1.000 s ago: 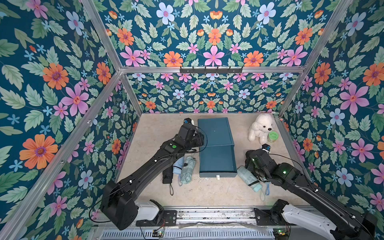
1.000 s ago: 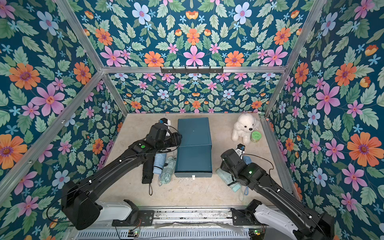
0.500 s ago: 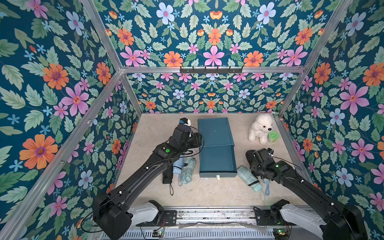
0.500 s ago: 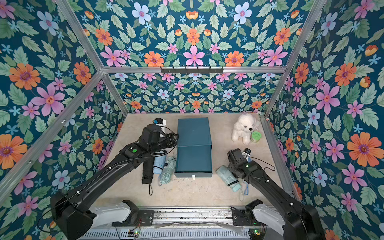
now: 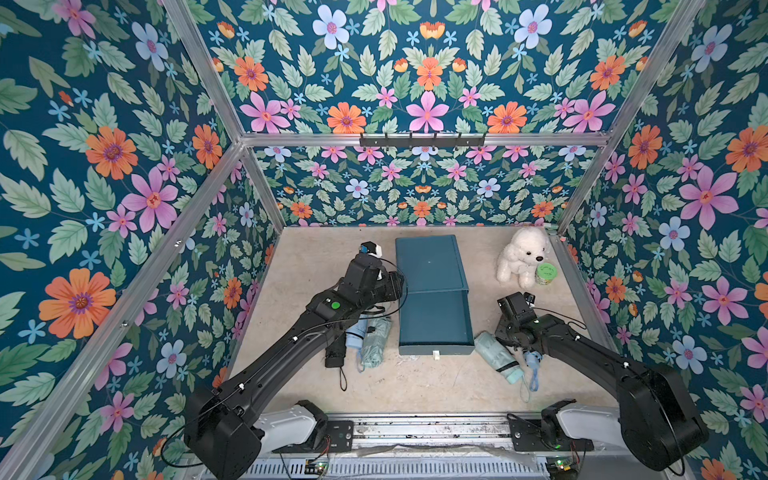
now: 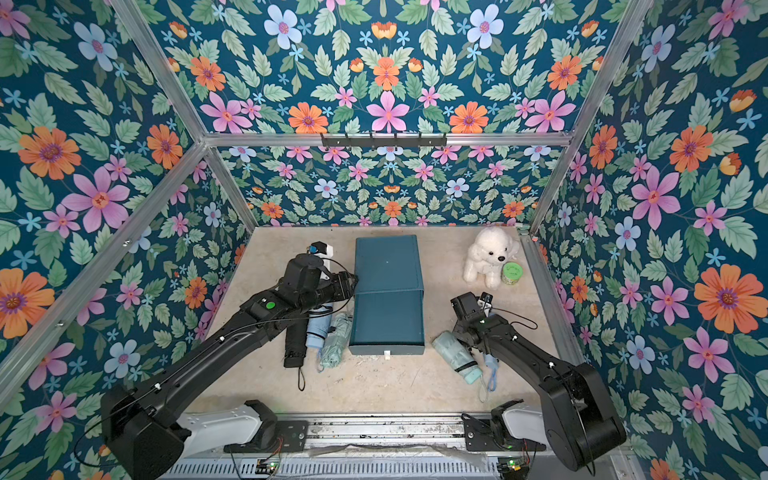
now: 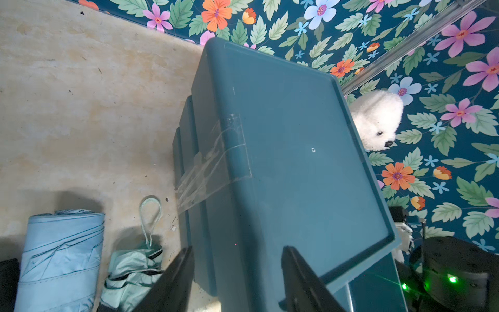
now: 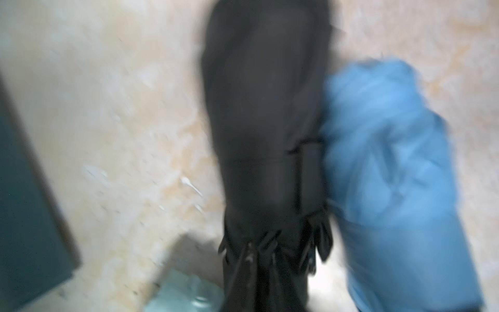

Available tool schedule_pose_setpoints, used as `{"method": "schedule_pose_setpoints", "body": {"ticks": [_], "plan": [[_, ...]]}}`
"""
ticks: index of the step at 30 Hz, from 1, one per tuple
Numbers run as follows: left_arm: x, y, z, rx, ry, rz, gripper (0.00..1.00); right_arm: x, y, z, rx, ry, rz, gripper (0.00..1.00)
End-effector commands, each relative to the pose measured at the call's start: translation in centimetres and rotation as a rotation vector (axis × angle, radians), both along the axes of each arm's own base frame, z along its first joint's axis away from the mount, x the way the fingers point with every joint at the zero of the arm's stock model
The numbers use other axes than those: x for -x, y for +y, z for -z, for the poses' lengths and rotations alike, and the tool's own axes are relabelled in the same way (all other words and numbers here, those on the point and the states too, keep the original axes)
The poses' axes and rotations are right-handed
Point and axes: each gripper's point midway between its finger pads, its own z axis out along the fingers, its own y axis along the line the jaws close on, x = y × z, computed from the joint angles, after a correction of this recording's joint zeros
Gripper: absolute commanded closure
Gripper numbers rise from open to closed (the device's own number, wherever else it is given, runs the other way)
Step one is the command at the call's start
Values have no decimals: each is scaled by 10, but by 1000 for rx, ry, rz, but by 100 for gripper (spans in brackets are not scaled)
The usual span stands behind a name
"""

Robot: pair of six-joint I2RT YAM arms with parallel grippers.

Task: Place the umbrella in the drawer by color
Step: Pick up the umbrella from the center of the board, then place the umbrella in the drawer.

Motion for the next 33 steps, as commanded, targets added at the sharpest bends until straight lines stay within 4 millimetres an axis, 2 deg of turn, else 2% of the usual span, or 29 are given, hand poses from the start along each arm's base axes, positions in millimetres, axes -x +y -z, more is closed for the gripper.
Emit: {"method": "schedule_pose_setpoints", "body": {"ticks": [1,3,6,10,12,14,18,21,24,27,30,33], "plan": [[-1,0,-5,11,-21,-5,42,3,-4,-3,28,11,-8,100],[-2,3,-5,8,-25,-16,42,-2,-4,-18,29,-26,-14,100],[-1,3,-9,13,-33,-13,41,-10,-4,-50,31,-91,-25,100],[-3,1,-12,23,-36,-9,41,-16,2,-113,-13,-208,-50,100],[-4,1,-11,22,-37,-17,40,-14,13,-148,-41,-267,-81,100],[-7,2,-9,15,-37,-27,39,-8,33,-188,-72,-340,-138,100],[-13,0,-6,41,-23,-24,35,18,81,-265,-143,-454,-270,100],[-17,-3,-7,57,-22,-15,34,43,129,-303,-288,-454,-431,100],[-19,-6,-12,74,-40,-2,33,72,183,-320,-508,-361,-620,100],[-19,-8,-16,80,-55,15,31,100,218,-323,-700,-235,-724,100],[-21,-11,-15,80,-59,26,29,122,233,-320,-786,-136,-768,100],[-23,-13,-7,67,-43,29,29,136,234,-317,-847,-84,-763,100]]}}
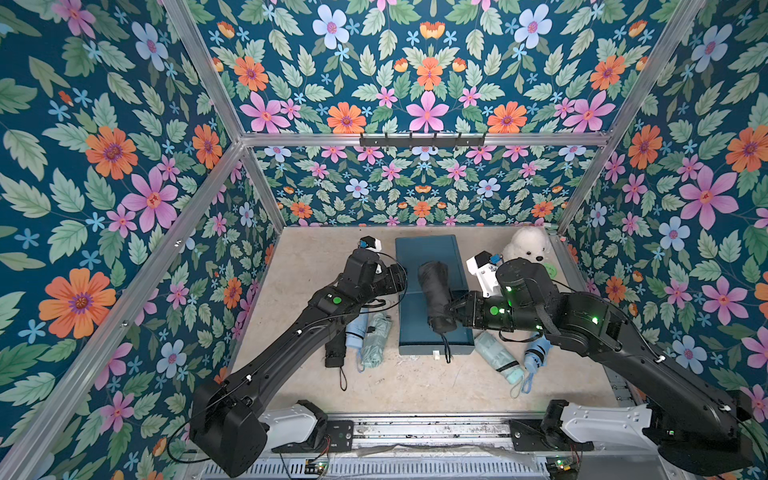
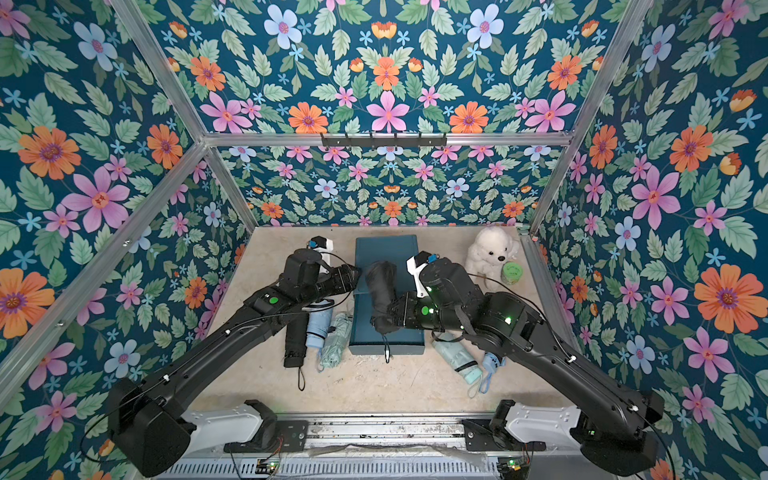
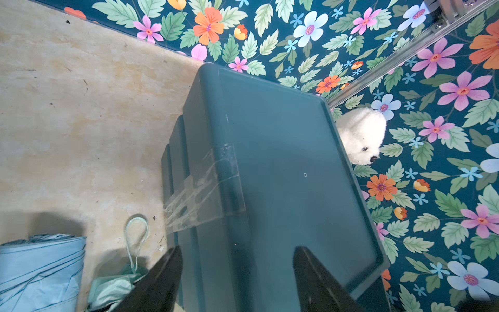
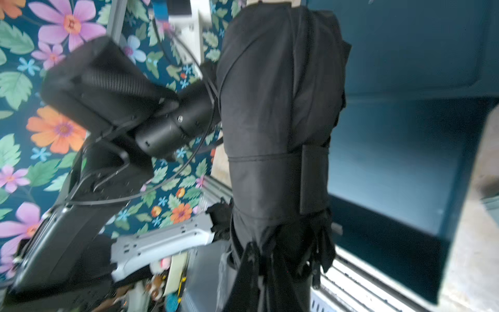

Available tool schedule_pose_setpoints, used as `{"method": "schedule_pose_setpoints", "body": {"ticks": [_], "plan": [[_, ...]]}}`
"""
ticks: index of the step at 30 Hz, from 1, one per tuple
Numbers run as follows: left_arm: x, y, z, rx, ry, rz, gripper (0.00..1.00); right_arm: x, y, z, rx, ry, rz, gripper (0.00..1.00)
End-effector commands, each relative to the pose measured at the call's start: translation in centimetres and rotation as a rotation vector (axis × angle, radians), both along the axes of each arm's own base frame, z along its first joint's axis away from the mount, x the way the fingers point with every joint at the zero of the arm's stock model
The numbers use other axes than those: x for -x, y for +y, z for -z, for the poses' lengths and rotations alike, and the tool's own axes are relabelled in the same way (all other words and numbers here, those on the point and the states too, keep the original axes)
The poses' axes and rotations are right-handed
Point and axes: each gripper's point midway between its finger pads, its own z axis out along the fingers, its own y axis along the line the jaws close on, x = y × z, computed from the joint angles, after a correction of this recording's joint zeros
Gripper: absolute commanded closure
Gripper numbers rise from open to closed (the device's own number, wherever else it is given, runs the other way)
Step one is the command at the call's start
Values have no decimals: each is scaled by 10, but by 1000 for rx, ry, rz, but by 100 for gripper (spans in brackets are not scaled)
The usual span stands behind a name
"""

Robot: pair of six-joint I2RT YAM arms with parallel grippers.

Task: Place the umbrella in the drawer by color
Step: Place the umbrella in the drawer.

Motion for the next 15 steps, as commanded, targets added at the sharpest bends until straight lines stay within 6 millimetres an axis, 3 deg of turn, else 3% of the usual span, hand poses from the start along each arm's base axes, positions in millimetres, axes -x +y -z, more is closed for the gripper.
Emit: {"method": "schedule_pose_setpoints", "body": {"ticks": [1,7,15], "plan": [[-4,-6,0,3,-13,19,30,23,13,-16,-142,94,-74,100],[-7,-5,13,-13,10,6,31,34,-2,24,-51,198,-24,100],[-10,0,23,-59,20,-13,35,22,7,42,86,228,-20,100]]}}
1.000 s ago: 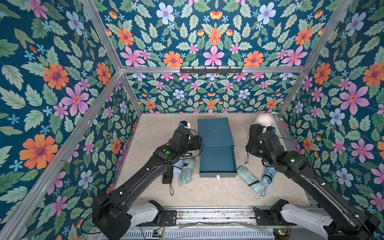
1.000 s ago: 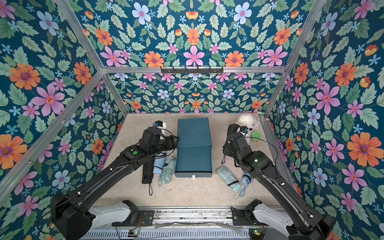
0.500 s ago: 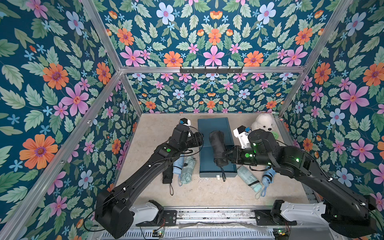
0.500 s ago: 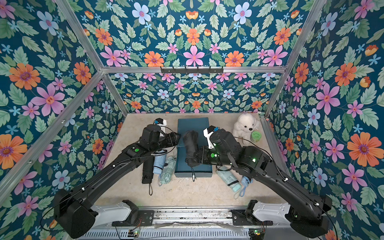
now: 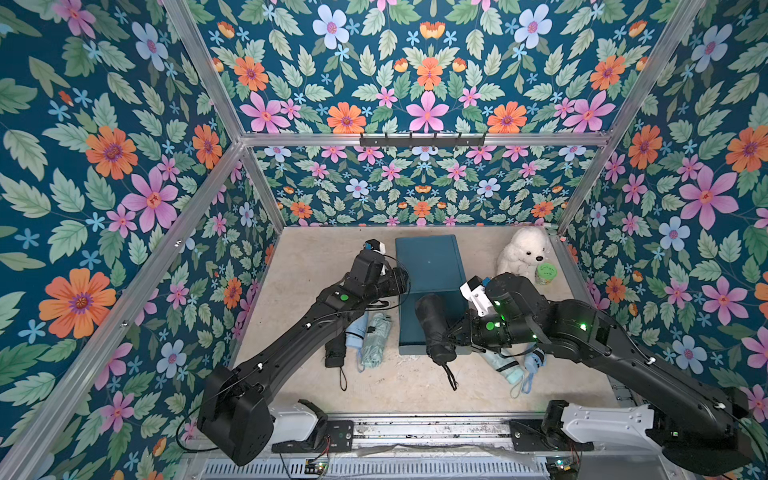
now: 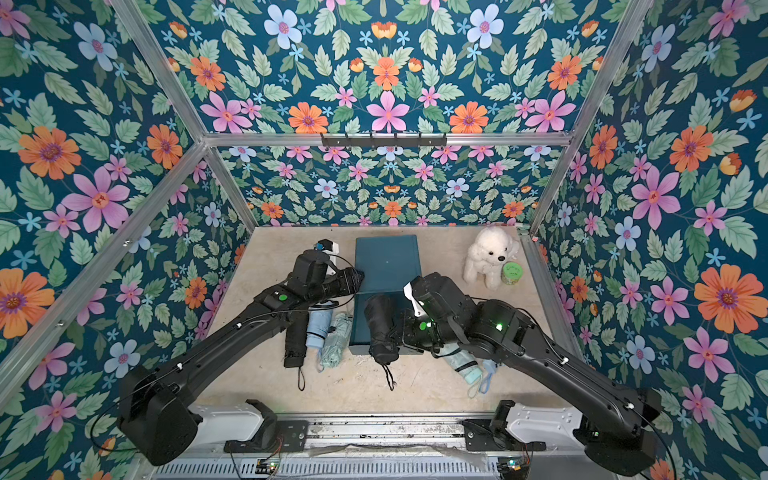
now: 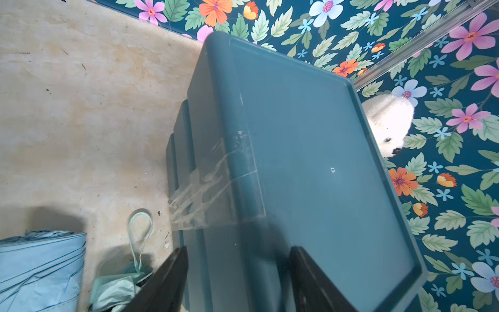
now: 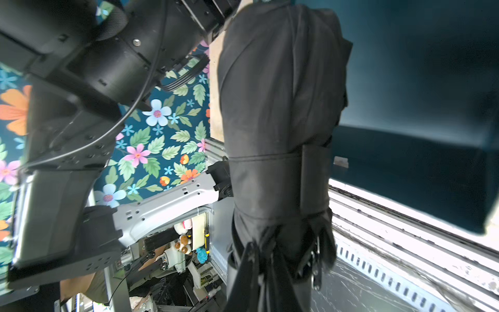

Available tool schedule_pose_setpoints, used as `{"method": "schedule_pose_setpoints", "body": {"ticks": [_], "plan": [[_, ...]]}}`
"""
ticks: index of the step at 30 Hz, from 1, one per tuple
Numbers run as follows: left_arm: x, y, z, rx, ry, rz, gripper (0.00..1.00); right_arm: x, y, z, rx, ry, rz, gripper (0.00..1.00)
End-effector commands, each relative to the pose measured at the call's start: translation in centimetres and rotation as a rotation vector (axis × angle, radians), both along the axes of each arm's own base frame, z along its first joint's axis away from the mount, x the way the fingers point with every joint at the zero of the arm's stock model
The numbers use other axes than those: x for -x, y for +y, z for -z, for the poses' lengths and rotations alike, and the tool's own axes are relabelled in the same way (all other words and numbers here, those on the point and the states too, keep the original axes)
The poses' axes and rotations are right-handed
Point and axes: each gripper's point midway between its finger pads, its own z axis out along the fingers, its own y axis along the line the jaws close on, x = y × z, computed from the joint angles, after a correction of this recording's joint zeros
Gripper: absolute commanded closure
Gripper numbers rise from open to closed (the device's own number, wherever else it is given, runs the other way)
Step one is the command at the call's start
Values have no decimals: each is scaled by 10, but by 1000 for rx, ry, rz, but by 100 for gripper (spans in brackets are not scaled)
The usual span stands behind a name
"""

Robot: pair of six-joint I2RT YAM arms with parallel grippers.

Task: Place the umbrella in the drawer by color
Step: Place the umbrella in the drawer.

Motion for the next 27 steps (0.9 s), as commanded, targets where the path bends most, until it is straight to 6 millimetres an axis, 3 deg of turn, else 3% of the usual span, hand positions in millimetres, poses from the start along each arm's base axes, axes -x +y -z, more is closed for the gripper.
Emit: {"method": "schedule_pose_setpoints", "body": {"ticks": [1,12,21,27], "plan": [[-4,3,2,-24,-15,-8,36,-8,7,3,35,-8,-12,100],[-3,4,8,-52,-9,-4,36,-39,18,25,59,77,-1,100],[-3,4,15,-60,4,-1,37,-44,20,39,88,92,-8,100],[-4,3,20,-67,10,1,37,-71,31,41,43,66,31,100]]}}
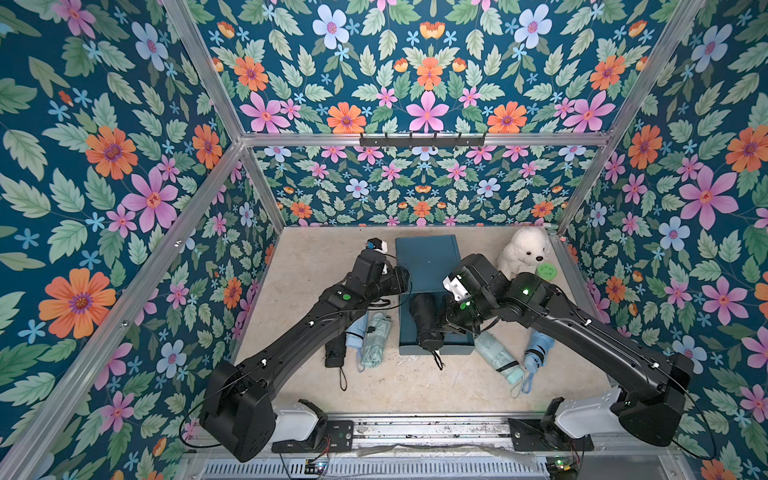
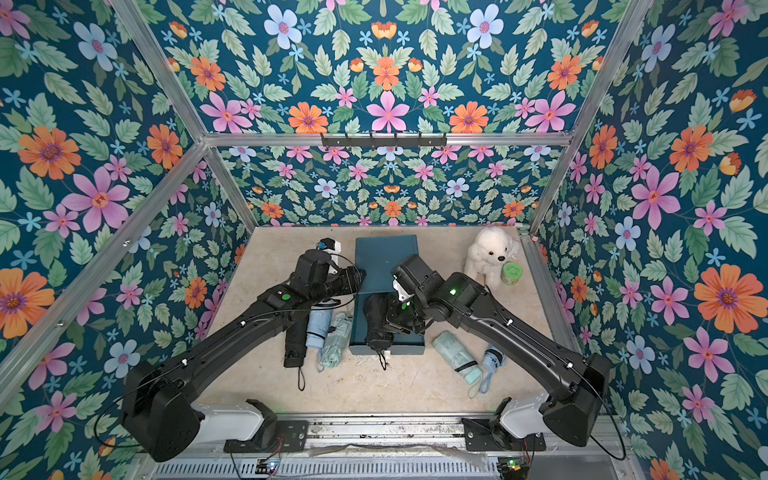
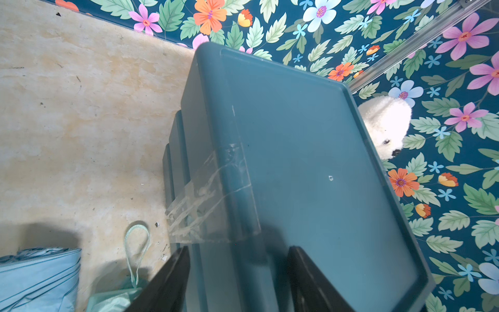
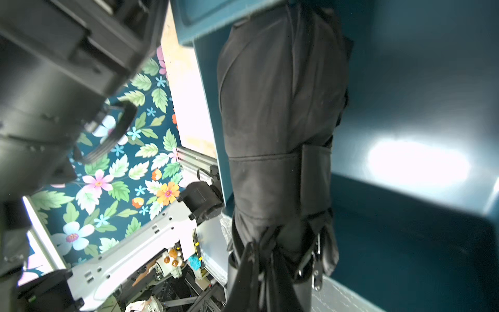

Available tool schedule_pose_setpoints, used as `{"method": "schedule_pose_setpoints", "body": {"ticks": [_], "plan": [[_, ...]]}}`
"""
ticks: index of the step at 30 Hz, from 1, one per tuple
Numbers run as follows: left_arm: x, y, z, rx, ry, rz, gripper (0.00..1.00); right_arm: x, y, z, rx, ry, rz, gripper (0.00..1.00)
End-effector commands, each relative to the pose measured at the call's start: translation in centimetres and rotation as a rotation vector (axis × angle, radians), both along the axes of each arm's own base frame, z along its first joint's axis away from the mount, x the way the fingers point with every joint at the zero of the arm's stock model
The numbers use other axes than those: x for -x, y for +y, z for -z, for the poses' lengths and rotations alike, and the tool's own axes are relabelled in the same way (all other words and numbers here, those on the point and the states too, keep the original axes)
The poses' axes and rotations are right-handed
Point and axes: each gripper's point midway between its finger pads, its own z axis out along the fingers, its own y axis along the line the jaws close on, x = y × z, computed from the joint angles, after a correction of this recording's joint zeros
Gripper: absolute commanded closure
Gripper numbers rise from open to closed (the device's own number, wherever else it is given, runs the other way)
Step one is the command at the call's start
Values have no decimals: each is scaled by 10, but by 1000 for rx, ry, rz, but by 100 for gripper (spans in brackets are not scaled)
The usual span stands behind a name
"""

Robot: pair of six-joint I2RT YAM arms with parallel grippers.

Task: Place the umbrella in the drawer by color
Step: Place the umbrella in the drawer.

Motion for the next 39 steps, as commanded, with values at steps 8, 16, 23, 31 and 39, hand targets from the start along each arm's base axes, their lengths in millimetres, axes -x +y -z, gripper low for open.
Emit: {"method": "schedule_pose_setpoints", "body": {"ticks": [8,16,23,31,39], "plan": [[7,5,23,-53,53,11,39,-40,28,-5,-117,-70,38,100],[11,2,28,-41,68,33,43,-61,35,3,-89,-123,86,100],[13,0,29,-27,74,42,45,-64,45,21,-75,-138,93,100],[15,0,33,-19,82,42,46,-59,53,36,-25,-162,84,93],[16,0,28,-18,78,46,45,-49,45,36,59,-228,94,56]]}}
